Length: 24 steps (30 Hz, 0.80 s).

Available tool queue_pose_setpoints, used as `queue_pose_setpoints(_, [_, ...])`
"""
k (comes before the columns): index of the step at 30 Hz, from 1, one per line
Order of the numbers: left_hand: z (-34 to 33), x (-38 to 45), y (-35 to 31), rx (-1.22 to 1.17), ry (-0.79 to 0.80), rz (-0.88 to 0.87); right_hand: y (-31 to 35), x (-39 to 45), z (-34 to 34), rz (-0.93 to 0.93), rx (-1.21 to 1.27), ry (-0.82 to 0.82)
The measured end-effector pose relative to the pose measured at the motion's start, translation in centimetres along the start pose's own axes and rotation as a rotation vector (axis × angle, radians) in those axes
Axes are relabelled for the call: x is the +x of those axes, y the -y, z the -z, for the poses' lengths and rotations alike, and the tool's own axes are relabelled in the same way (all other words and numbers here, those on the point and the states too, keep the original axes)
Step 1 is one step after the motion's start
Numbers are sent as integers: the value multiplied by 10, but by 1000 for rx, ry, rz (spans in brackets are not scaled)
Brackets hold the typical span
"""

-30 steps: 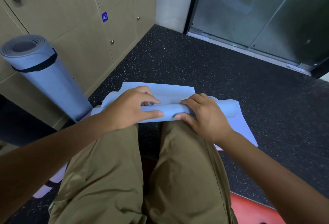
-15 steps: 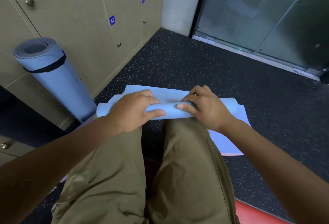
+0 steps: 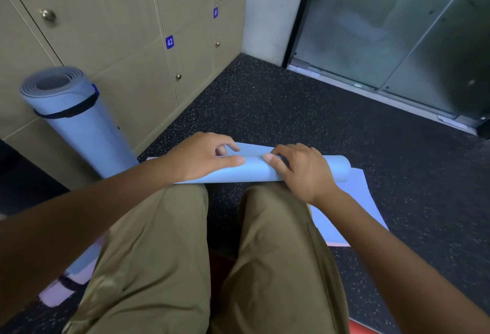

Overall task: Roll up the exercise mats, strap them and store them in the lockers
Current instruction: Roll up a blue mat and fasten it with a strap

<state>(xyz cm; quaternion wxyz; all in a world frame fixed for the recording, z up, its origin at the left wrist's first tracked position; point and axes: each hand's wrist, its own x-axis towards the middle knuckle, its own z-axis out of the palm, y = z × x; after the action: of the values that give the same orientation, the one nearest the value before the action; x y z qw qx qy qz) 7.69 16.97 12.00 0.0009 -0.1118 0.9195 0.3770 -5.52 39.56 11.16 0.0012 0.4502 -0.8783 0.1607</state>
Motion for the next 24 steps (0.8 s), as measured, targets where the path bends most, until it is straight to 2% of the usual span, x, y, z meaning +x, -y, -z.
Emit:
queue_pose_setpoints(2, [-4, -5, 1, 127, -125, -73, -1, 7, 4, -31, 57, 78])
queue_pose_setpoints(7, [-21, -17, 9, 683, -400, -380, -8, 29, 19, -206, 210, 361])
queue_pose_setpoints(10, [-30, -15, 14, 917, -377, -376, -10, 43, 23, -226, 301, 494])
queue_pose_setpoints(12, [-30, -10, 15, 987, -358, -374, -9, 49, 23, -222, 291, 533])
queue_pose_setpoints(15, [-27, -5, 13, 969, -321, -371, -8, 49, 18, -205, 206, 486])
queue_pose_setpoints(20, [-20, 8, 10, 899, -162, -234, -13, 30, 3, 22, -32, 128])
queue_pose_setpoints(24, [-10, 21, 2, 708, 55, -87, -25, 22, -5, 92, -169, 107])
